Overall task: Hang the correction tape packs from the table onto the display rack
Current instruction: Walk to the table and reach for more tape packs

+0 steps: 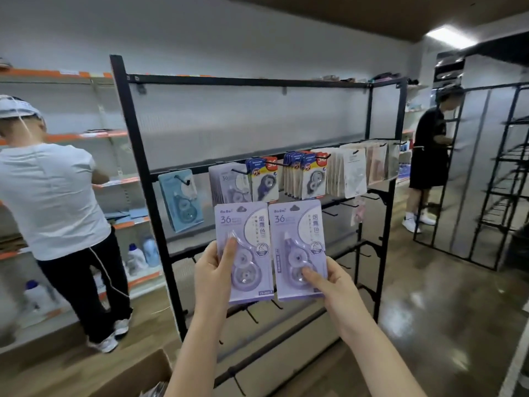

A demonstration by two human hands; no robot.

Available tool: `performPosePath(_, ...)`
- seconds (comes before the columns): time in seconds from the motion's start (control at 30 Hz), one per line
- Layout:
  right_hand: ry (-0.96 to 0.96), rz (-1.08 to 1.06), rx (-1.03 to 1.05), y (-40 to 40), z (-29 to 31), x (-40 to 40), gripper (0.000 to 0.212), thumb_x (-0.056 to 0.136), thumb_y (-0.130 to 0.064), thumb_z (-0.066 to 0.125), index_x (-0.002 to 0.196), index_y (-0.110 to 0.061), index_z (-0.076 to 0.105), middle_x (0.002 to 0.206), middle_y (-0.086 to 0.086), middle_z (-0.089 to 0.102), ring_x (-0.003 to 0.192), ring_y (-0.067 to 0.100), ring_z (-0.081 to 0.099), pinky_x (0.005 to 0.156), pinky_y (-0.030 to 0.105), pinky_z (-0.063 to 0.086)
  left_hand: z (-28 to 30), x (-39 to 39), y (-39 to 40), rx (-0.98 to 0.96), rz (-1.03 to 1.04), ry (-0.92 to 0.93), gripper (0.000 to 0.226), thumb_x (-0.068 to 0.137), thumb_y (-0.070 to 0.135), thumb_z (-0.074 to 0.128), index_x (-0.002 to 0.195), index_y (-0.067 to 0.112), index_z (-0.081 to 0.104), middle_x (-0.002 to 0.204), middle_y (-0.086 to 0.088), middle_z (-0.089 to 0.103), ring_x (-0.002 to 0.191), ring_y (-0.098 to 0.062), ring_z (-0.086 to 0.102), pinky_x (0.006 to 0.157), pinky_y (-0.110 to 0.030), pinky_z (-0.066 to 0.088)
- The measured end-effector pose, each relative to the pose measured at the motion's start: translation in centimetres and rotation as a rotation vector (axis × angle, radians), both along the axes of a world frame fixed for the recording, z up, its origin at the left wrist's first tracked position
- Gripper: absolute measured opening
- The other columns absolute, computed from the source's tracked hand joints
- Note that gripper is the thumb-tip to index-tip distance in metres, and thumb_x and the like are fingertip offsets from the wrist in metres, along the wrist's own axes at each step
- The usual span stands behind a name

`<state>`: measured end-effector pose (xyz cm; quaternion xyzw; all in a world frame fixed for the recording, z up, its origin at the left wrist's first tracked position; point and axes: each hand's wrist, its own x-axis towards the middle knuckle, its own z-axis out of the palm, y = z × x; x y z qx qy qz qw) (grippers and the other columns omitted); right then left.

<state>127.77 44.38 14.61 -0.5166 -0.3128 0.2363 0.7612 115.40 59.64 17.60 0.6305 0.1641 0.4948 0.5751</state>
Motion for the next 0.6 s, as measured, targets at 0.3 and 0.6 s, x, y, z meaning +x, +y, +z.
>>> performPosePath(0.3, 0.032, 0.185, -0.038, 8.3, -0.1, 12.1, 0.081, 0.042, -0.051, 0.087, 0.112, -0.016, 0.065, 0.105, 0.004, 0.073, 0.096, 0.022, 0.069, 0.079, 0.033, 0.053, 1.1, 10.7, 5.7, 0.029, 0.215, -0.048, 0.036, 0.079, 0.059, 0.065, 0.085, 0.024, 0.066, 0.083, -0.004, 0.063, 0.077, -0.019, 0.056, 0.073, -0.037, 0.046)
performPosePath(0.6, 0.063, 0.353, -0.036, 13.0, -0.1, 17.9, 0.090, 0.032, -0.058, 0.090, 0.109, -0.018, 0.066, 0.104, 0.003, 0.073, 0.094, 0.019, 0.069, 0.085, 0.032, 0.051, 1.9, 16.2, 8.1, 0.071, 0.427, -0.048, 0.014, 0.091, 0.026, 0.059, 0.079, 0.019, 0.059, 0.061, 0.015, 0.056, 0.055, 0.002, 0.047, 0.056, -0.013, 0.040)
